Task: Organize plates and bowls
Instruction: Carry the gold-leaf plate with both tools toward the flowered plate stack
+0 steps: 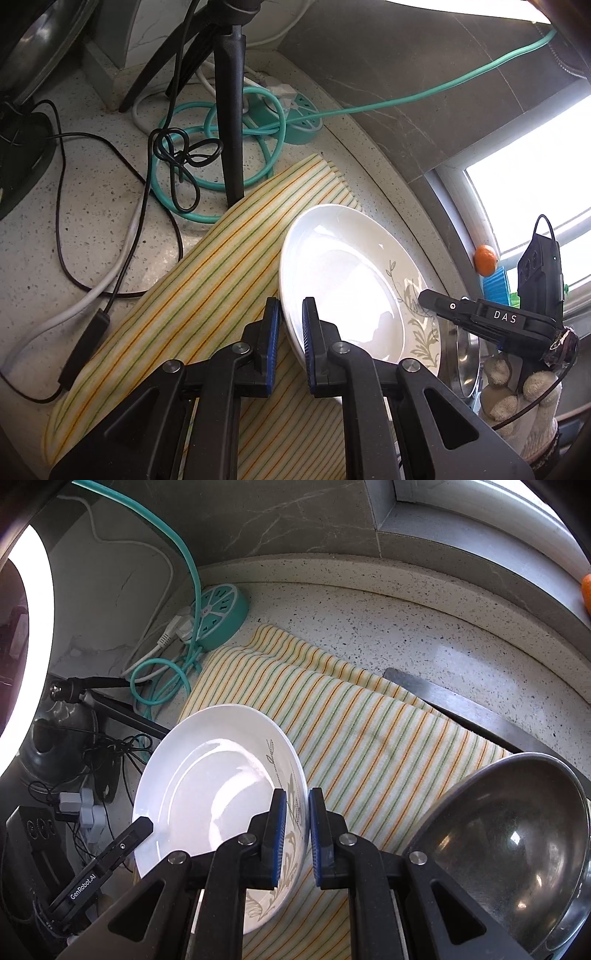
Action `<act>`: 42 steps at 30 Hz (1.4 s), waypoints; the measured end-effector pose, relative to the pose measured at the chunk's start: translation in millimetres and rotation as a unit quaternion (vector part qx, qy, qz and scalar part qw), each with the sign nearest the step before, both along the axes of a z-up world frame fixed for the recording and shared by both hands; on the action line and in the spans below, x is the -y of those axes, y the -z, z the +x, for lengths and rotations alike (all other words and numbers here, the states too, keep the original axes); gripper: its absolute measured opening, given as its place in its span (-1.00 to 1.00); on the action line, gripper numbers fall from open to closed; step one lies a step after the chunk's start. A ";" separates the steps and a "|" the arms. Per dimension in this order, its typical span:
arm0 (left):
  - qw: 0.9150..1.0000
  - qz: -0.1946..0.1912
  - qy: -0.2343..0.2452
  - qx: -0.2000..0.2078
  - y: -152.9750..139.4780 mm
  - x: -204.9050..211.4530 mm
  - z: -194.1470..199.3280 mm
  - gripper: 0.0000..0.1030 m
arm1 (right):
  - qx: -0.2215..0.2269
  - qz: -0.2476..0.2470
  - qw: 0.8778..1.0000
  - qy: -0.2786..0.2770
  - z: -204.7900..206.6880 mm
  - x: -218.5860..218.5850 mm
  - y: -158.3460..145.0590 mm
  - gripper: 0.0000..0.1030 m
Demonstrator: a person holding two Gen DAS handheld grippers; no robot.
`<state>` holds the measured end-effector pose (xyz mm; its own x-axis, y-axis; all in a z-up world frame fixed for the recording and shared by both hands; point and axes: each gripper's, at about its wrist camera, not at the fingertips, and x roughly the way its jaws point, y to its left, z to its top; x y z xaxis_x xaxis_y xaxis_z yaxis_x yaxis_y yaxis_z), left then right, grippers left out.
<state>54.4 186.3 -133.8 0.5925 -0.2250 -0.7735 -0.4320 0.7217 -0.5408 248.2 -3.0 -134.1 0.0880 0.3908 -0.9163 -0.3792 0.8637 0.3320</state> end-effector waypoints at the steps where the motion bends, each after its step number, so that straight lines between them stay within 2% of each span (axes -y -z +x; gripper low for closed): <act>1: 1.000 0.002 0.003 0.002 -2.3 -1.0 0.5 -0.80 | 0.001 0.002 1.000 0.002 -2.9 1.6 -1.6 -0.78; 12: 1.000 0.011 0.016 0.021 -30.3 3.2 -17.6 -0.80 | 0.017 0.032 0.999 0.023 -34.5 20.9 -25.3 -0.78; 26: 0.998 0.024 0.043 0.030 -54.7 45.9 -49.9 -0.80 | 0.037 0.055 0.997 0.034 -88.0 70.0 -57.4 -0.78; 42: 0.994 0.026 0.105 0.017 -51.3 96.5 -70.6 -0.80 | 0.051 0.072 0.993 0.081 -153.5 143.8 -62.4 -0.78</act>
